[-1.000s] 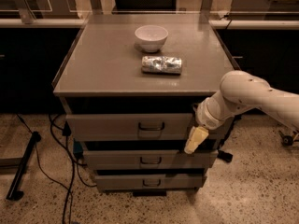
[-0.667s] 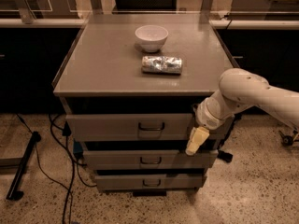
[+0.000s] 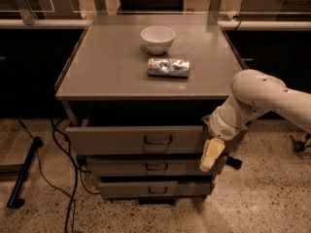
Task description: Open top drawer
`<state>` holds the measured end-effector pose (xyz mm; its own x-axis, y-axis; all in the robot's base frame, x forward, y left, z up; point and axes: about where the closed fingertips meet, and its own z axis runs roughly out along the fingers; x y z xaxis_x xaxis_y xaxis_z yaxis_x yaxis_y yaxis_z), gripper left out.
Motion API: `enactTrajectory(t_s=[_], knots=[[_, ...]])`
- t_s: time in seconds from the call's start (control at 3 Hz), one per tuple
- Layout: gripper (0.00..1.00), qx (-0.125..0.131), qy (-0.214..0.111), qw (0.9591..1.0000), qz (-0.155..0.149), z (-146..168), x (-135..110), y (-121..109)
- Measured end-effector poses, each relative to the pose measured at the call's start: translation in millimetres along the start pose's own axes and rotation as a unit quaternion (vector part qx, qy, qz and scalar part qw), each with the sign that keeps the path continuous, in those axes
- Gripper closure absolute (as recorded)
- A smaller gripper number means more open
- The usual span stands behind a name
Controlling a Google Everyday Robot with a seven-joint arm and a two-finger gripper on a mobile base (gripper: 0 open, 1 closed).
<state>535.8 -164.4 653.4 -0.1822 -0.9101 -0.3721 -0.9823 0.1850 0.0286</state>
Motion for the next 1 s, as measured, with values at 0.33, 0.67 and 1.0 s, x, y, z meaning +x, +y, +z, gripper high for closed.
enactTrajectory(t_s=[0.33, 0.67, 1.0], knots=[[0.0, -0.028, 0.006, 0.9996, -0.001, -5.8, 1.8, 24.4], [0.0, -0.068, 0.018, 0.9975, 0.004, -4.5, 9.9, 53.0], [0.0, -0.078, 0.019, 0.9968, 0.004, -8.3, 10.5, 60.3]])
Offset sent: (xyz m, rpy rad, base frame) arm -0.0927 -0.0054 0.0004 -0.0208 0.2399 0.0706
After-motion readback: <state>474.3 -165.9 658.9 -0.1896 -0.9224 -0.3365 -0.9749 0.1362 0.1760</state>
